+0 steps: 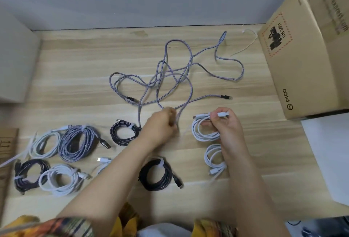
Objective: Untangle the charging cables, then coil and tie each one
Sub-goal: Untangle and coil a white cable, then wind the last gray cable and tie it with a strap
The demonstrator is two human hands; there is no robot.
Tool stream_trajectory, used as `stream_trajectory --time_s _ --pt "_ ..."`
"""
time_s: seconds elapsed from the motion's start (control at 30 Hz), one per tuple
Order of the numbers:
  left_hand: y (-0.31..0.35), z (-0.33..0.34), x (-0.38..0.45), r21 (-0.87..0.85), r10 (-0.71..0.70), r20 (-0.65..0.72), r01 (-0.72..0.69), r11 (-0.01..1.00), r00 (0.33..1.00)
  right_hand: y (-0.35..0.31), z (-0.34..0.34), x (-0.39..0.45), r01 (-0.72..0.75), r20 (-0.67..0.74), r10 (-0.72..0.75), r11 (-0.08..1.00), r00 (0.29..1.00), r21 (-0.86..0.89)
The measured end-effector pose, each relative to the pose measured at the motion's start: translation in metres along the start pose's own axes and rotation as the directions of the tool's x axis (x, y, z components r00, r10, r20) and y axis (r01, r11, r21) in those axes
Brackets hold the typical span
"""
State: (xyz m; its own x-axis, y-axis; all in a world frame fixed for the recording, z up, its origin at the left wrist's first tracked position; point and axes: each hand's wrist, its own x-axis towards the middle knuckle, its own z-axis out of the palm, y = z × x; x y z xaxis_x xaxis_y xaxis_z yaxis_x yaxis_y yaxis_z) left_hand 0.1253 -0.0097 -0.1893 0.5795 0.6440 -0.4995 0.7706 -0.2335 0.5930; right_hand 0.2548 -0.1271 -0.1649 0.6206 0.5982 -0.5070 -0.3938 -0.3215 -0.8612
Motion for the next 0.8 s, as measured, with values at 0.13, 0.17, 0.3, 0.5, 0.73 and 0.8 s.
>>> stream_trajectory --time_s 0.13,0.17,0.3,0.5,0.73,0.8 --pt "-0.006 -0.047 0.005 -0.223 0.017 -0.235 -0.071 0.972 0.972 0.003 0.016 0.006 0.014 0.116 -0.002 0.994 0.993 -0.106" --pt "-0.005 -0.056 0.005 -0.27 0.016 -0.266 -0.09 0.959 0.964 0.005 0.021 0.01 0.016 0.144 0.003 0.991 0.99 -0.132" --pt "-0.002 -0.084 -0.003 -0.374 0.017 -0.335 -0.15 0.915 0.942 0.023 0.047 0.026 0.005 0.209 0.058 0.956 0.976 -0.292" --pt "0.013 -0.101 -0.019 -0.459 0.073 -0.393 -0.264 0.849 0.917 0.03 0.056 0.042 0.175 0.084 -0.177 0.592 0.981 -0.787" --pt "0.027 -0.123 -0.04 -0.439 0.359 -0.316 -0.471 0.765 0.878 -0.044 0.08 0.026 0.468 -0.009 -0.486 0.846 0.874 -0.256" --pt "0.027 -0.129 -0.046 -0.408 0.422 -0.297 -0.513 0.756 0.857 -0.062 0.087 0.029 0.509 0.082 -0.506 0.822 0.859 -0.254"
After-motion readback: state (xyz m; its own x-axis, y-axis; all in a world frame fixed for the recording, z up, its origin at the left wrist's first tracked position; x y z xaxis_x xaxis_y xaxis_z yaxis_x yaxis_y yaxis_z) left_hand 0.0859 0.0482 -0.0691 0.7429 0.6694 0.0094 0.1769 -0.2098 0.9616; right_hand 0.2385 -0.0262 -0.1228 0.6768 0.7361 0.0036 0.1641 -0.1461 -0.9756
